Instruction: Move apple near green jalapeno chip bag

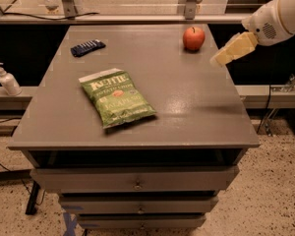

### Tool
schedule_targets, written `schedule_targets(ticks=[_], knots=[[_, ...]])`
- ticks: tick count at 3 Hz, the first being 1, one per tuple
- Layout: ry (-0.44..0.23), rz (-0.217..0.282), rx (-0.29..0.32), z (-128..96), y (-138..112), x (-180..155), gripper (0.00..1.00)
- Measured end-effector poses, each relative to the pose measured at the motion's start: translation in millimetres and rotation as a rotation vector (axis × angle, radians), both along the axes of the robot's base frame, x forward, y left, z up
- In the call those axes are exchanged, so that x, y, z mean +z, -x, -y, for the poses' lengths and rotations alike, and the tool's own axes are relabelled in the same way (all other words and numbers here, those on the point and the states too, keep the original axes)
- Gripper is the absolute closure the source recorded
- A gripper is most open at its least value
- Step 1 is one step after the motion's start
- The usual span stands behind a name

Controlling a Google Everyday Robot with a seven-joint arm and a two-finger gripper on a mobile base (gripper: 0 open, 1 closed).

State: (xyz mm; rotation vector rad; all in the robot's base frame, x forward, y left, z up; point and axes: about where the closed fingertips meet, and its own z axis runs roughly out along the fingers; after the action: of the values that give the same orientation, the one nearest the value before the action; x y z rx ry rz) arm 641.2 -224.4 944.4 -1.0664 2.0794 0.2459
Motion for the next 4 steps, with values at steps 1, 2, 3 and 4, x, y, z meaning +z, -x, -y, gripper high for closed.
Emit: schedule_targets(ticks=[1, 2, 3, 4], knots=[[-0.066, 0.035, -0.012, -15, -31, -5, 0.0], [-0.162, 0.061, -0.022, -39, -79, -13, 0.0], [-0.254, 0.078, -0.019, -59, -119, -20, 0.0], [-0.301, 0.082, -0.018, -65, -145, -38, 0.0]])
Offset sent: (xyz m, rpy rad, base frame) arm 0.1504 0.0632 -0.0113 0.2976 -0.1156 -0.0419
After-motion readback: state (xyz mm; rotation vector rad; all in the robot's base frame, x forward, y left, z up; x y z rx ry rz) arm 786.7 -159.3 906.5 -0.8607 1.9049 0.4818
